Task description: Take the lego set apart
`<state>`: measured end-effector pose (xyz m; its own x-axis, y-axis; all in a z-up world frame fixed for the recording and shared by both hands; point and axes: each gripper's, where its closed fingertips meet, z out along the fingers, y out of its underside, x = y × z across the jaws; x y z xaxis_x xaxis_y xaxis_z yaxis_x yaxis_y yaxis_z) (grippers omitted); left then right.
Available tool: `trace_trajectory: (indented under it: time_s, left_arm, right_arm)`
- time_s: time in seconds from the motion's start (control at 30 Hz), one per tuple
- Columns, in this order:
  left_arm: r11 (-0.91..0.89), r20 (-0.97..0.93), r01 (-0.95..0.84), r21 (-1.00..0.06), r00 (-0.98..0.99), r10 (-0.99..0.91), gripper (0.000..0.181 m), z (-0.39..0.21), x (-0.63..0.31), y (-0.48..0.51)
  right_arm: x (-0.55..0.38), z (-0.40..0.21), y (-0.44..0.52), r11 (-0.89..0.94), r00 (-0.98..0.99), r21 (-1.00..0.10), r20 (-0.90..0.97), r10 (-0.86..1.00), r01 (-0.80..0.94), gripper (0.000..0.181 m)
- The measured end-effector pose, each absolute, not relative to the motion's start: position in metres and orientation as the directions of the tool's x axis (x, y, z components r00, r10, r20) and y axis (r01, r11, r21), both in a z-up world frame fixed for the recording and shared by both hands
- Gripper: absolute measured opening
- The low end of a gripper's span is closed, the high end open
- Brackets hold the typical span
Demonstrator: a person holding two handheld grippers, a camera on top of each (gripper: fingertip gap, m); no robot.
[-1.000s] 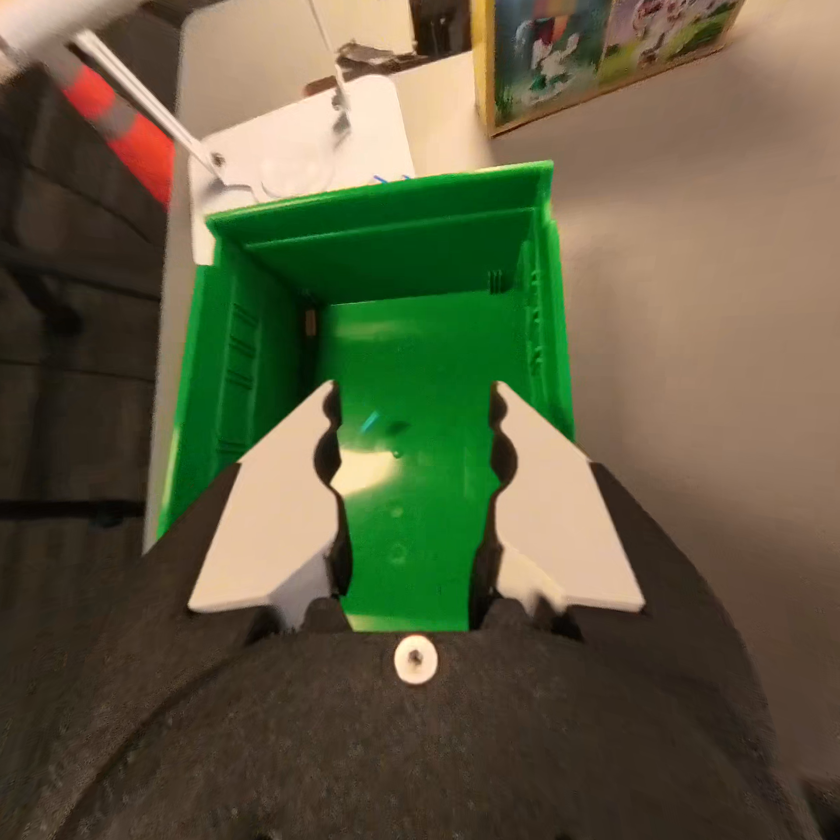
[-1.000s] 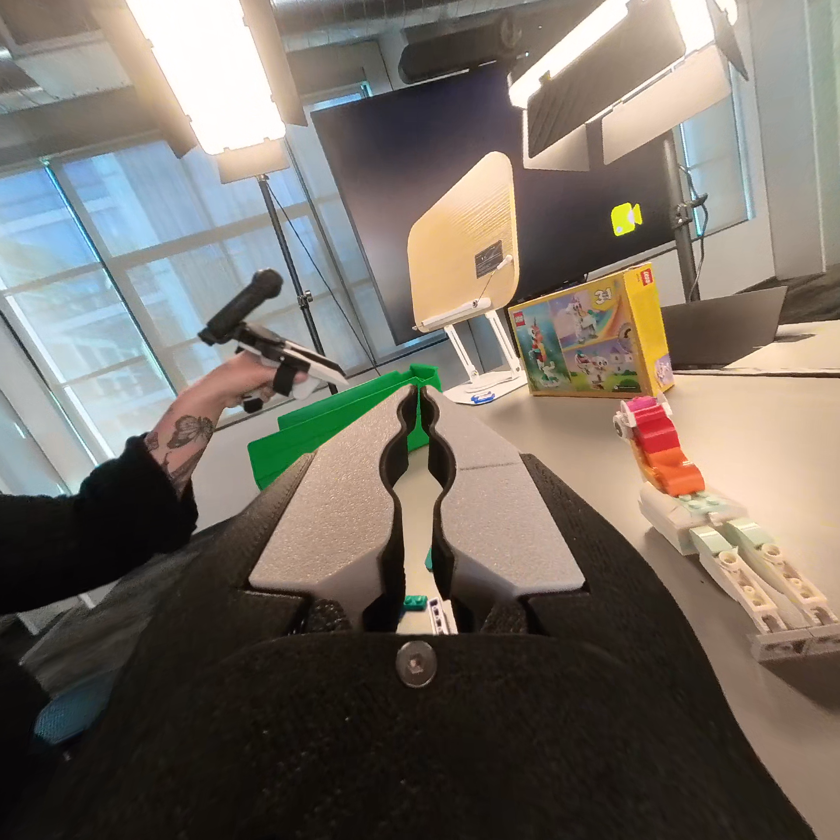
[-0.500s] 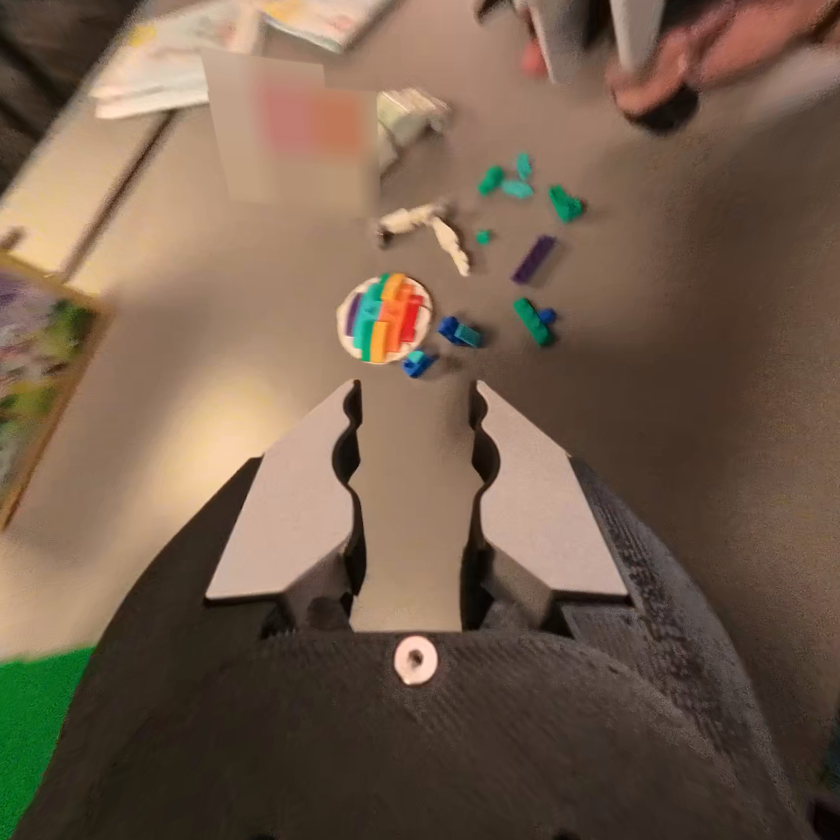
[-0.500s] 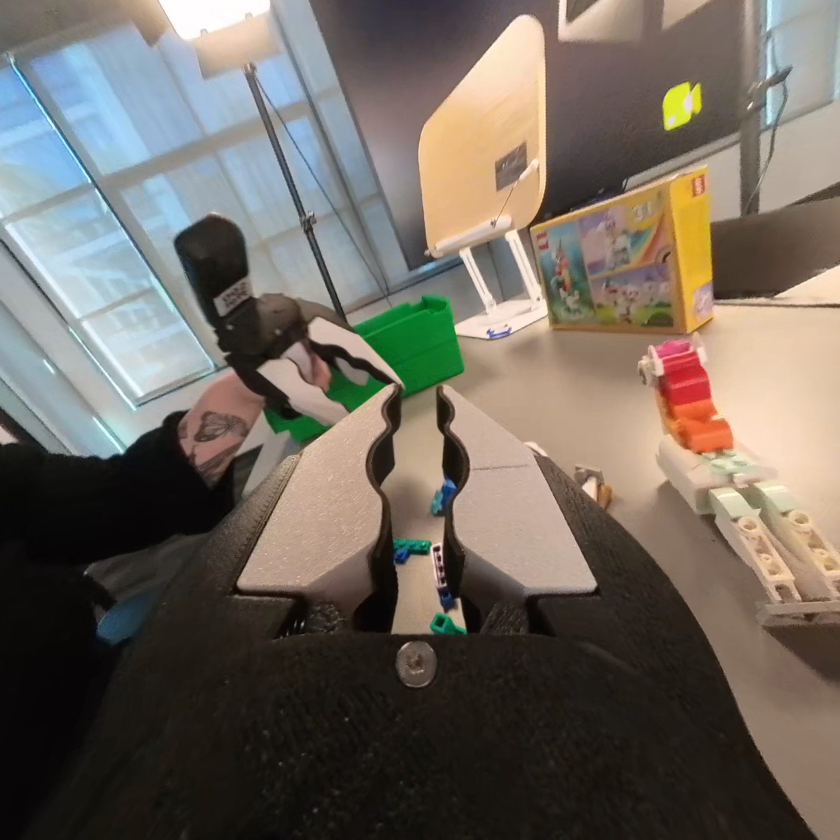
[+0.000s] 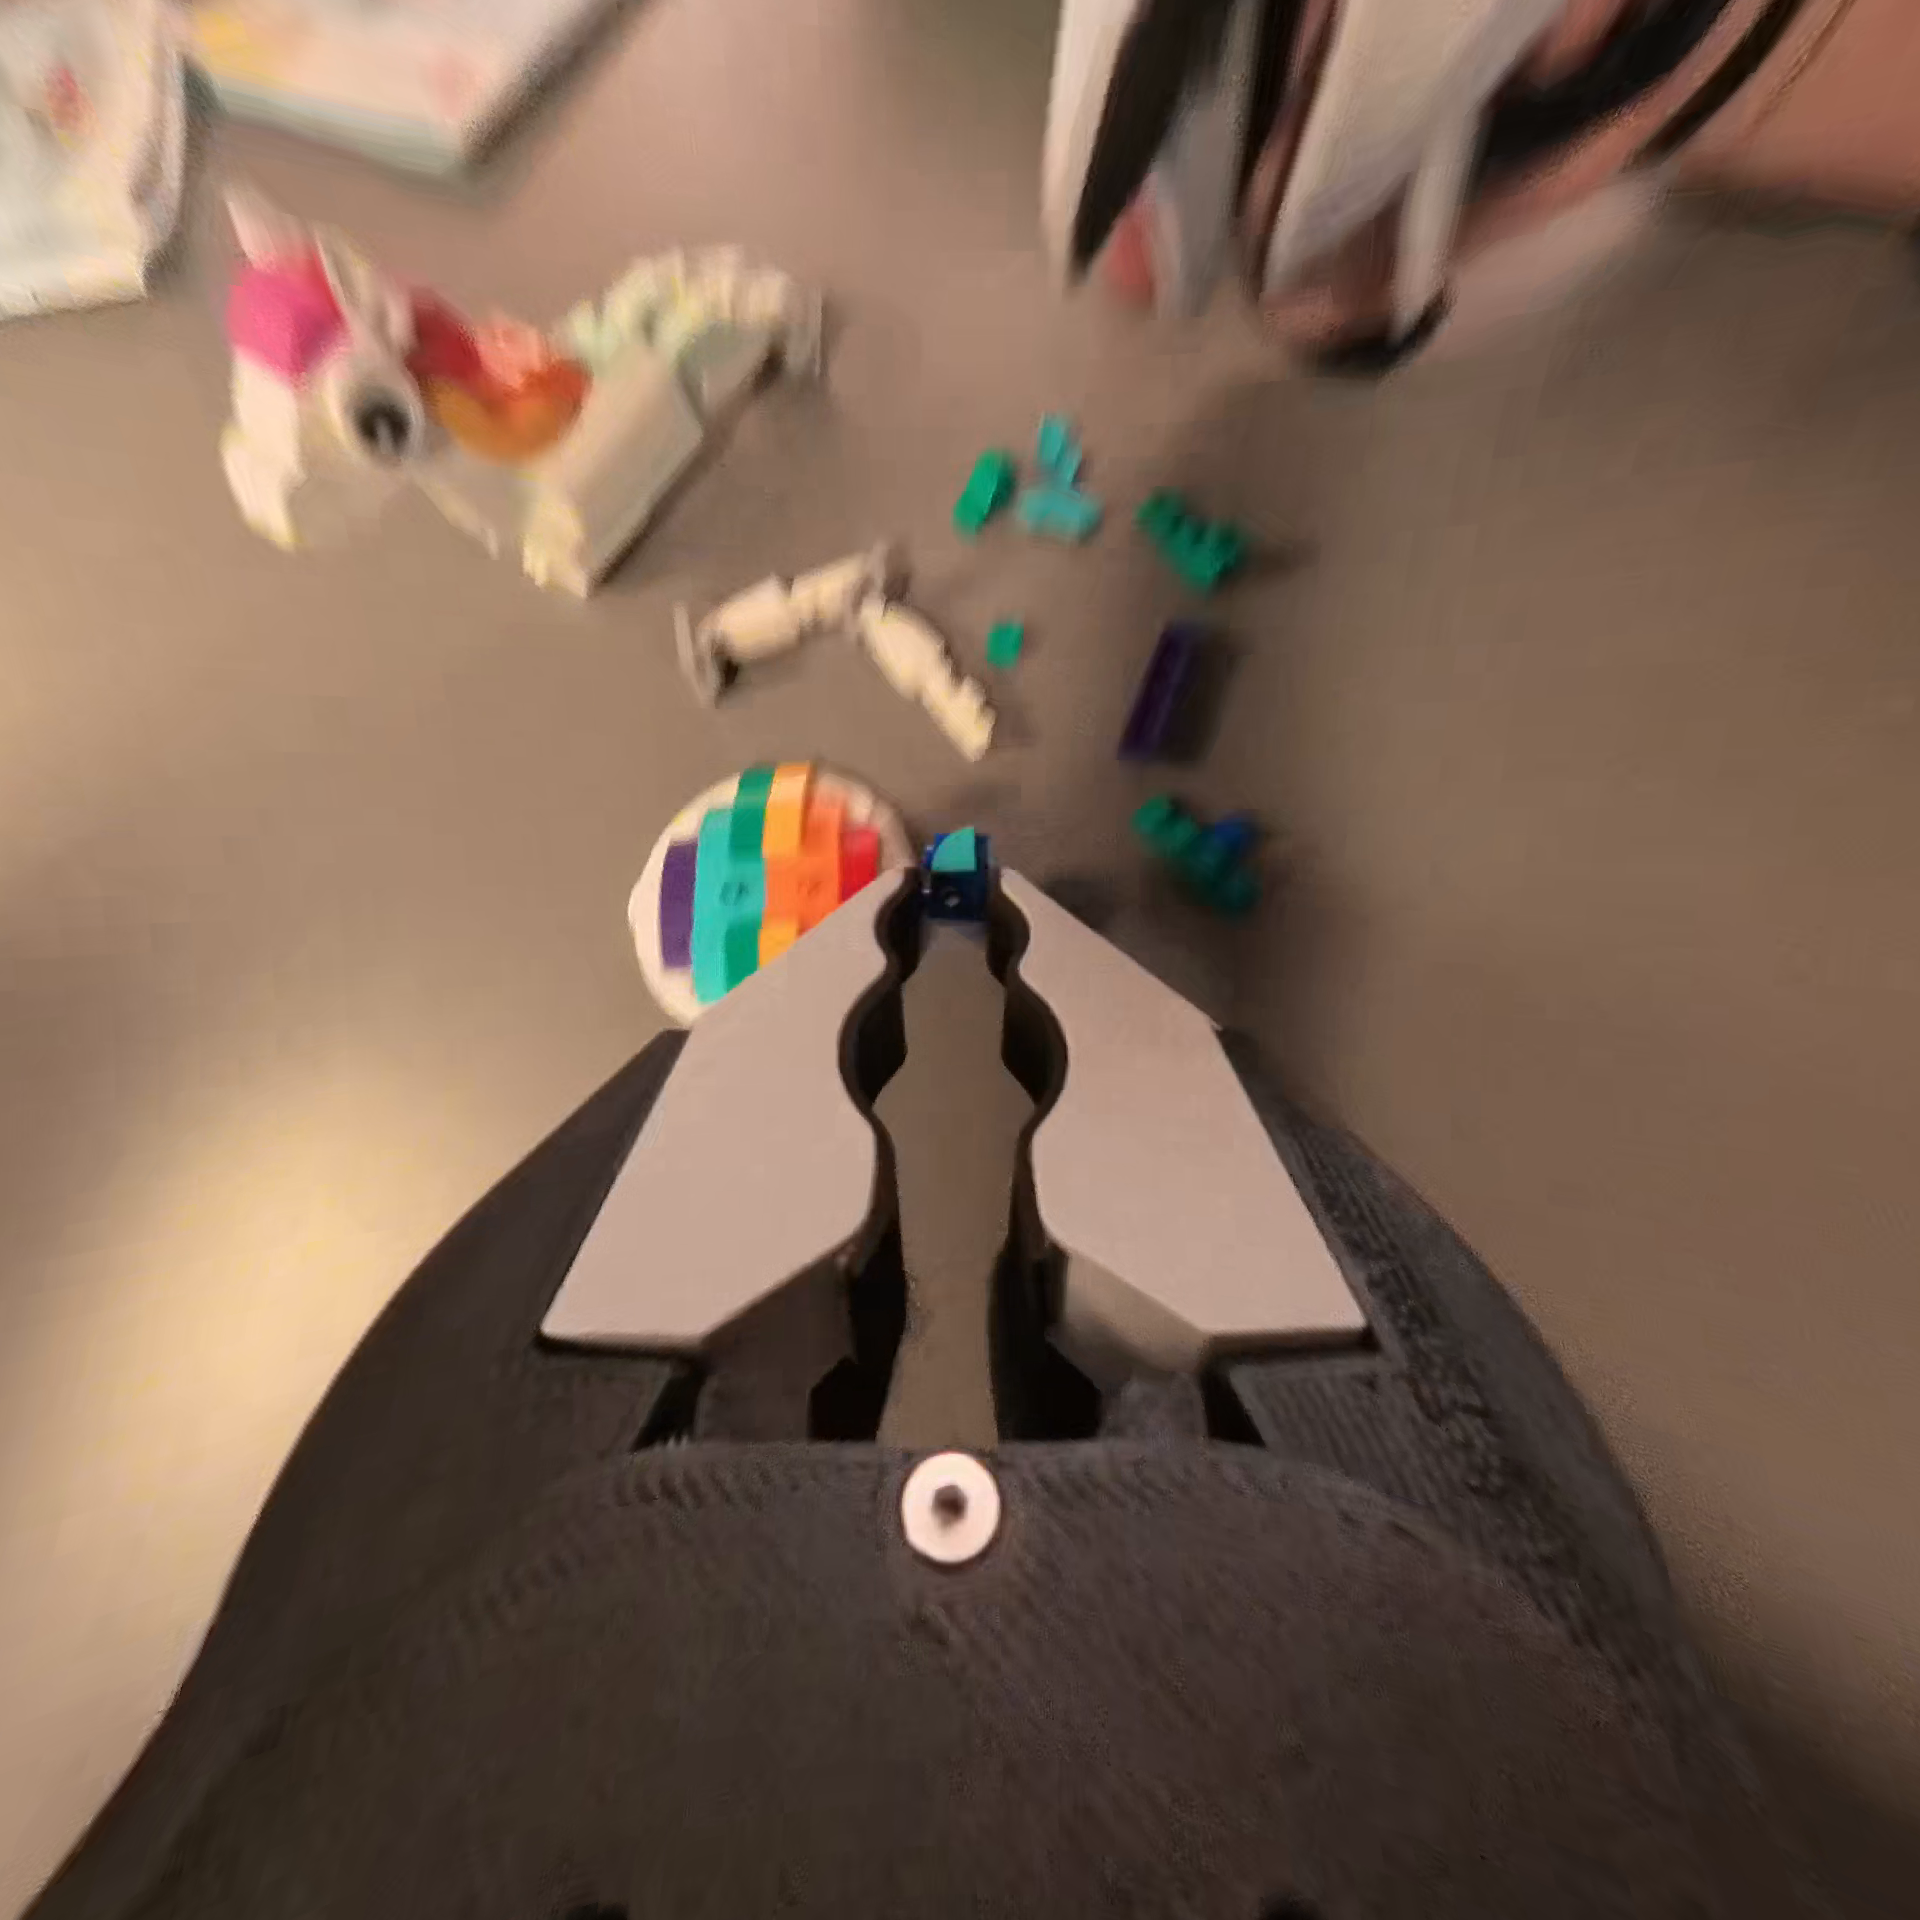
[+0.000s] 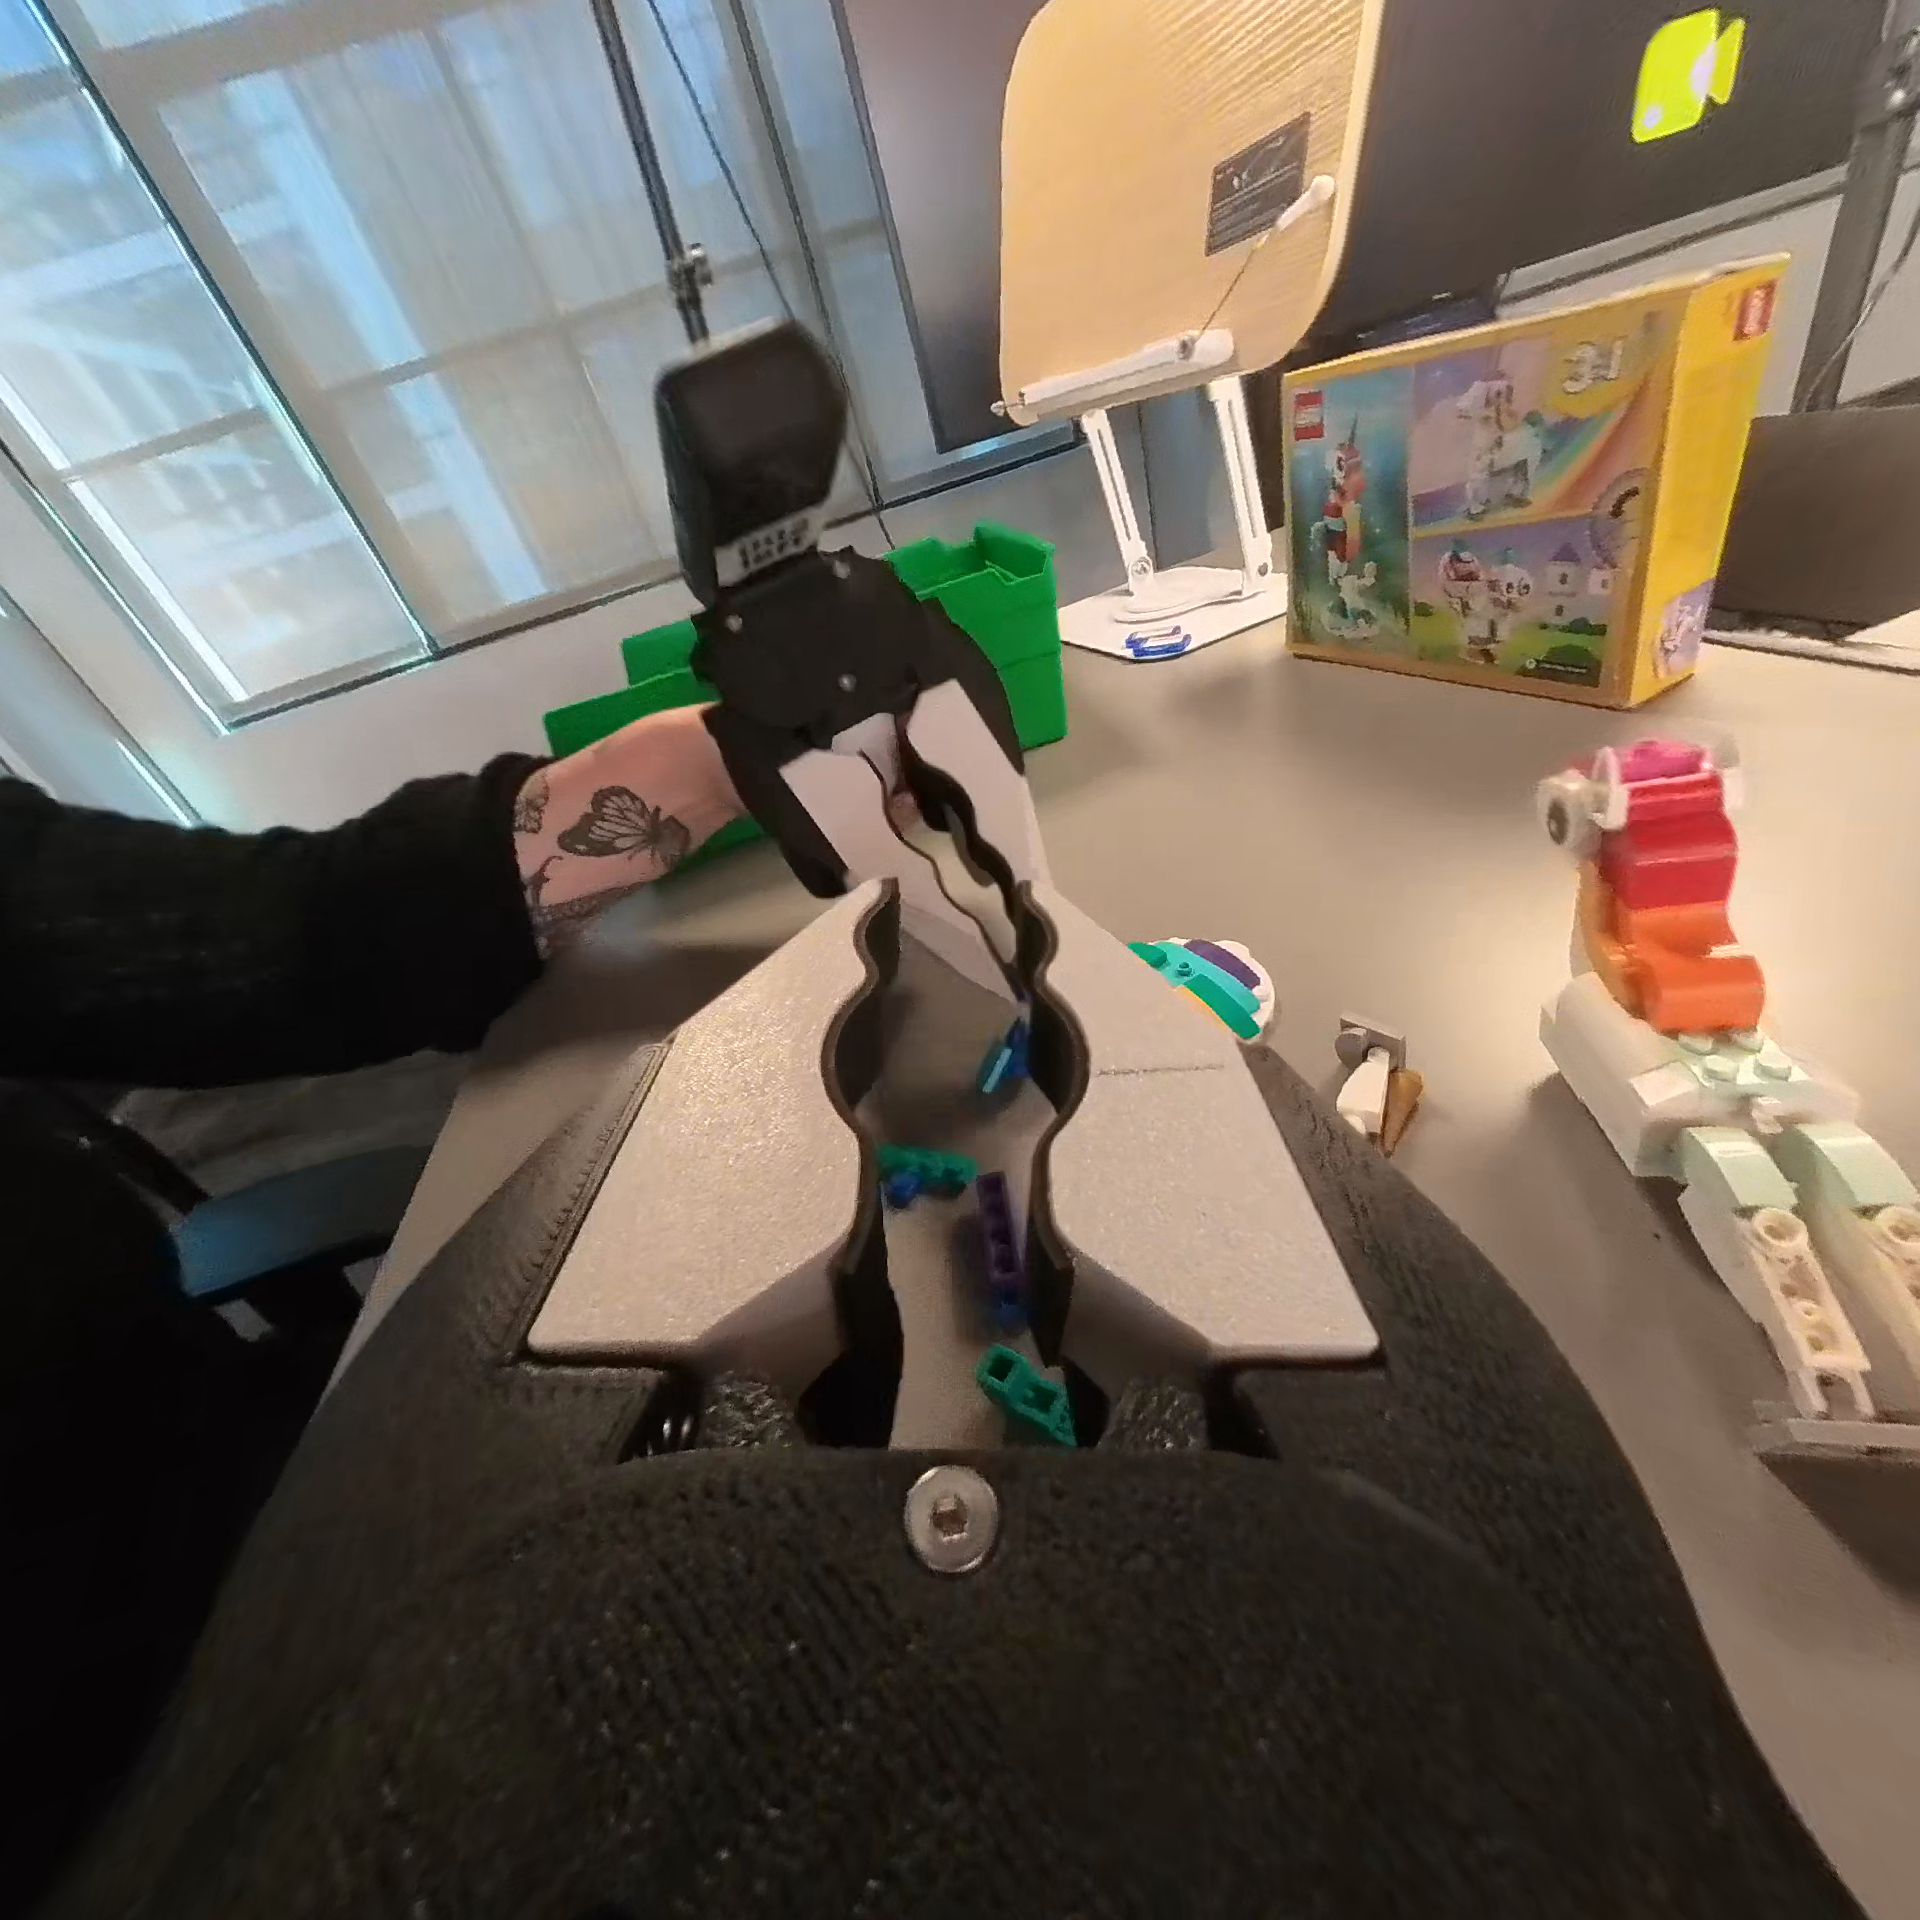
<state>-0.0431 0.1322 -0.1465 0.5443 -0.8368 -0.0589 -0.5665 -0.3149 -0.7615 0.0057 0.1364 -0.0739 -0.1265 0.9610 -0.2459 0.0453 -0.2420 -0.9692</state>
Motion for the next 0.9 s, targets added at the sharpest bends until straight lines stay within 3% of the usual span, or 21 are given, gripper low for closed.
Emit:
trace_trajectory:
  time_s: [0.03,0.1,0.23,0.47,0.57,0.9]
  left_arm:
    - [-0.277,-0.030,-0.492,-0.825,0.528,-0.849,0.011,-0.131,-0.031,0.129]
    - [-0.170,-0.042,-0.379,-0.910,0.491,-0.870,0.011,-0.101,-0.014,0.121]
    - [0.037,-0.142,-0.245,-0.969,0.428,-0.892,0.011,-0.061,0.007,0.101]
    - [-0.066,0.035,-0.084,-0.994,0.331,-0.943,0.011,-0.052,0.020,0.085]
    - [-0.077,0.054,-0.064,-0.995,0.293,-0.954,0.011,-0.051,0.021,0.080]
    - [-0.045,0.026,-0.059,-0.997,0.294,-0.955,0.011,-0.052,0.017,0.080]
  right_arm:
    - [0.005,-0.074,0.133,-0.216,-0.133,-0.975,-0.221,0.966,0.050,0.022]
    - [0.004,-0.073,0.123,-0.197,-0.177,-0.979,-0.204,0.963,0.058,0.024]
    - [0.006,-0.054,0.097,-0.294,-0.343,-0.956,-0.273,0.899,-0.010,0.031]
    - [0.007,-0.056,0.083,0.030,-0.289,-0.998,0.046,0.956,-0.057,0.013]
    - [0.009,-0.056,0.078,0.013,-0.329,-0.998,0.033,0.944,-0.064,0.007]
    - [0.011,-0.050,0.082,-0.112,-0.362,-0.990,-0.074,0.929,-0.085,0.020]
